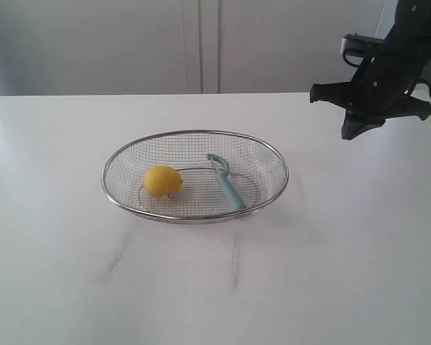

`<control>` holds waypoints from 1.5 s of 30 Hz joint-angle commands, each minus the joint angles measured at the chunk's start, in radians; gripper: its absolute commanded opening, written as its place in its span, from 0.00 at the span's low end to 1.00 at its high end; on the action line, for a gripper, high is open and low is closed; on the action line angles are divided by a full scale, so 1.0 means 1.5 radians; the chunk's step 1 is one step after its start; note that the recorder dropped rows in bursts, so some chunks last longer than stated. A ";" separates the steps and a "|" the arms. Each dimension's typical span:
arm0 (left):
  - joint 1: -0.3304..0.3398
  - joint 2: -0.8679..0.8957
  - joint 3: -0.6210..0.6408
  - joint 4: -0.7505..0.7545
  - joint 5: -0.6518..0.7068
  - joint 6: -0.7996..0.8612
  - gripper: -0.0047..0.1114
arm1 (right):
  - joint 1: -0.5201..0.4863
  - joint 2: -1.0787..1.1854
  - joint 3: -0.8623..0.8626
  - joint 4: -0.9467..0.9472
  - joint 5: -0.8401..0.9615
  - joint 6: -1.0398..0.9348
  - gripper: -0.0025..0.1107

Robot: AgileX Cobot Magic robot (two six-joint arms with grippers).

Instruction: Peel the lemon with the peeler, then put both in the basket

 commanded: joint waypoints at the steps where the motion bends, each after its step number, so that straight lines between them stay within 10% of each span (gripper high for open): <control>1: 0.011 -0.056 0.078 0.001 -0.007 0.000 0.04 | -0.003 -0.008 -0.003 -0.004 -0.004 0.003 0.02; 19: 0.011 -0.301 0.365 0.032 -0.155 0.000 0.04 | -0.003 -0.008 -0.003 -0.004 -0.004 0.003 0.02; 45: 0.011 -0.401 0.502 0.108 -0.208 0.000 0.04 | -0.003 -0.008 -0.003 -0.004 -0.007 0.003 0.02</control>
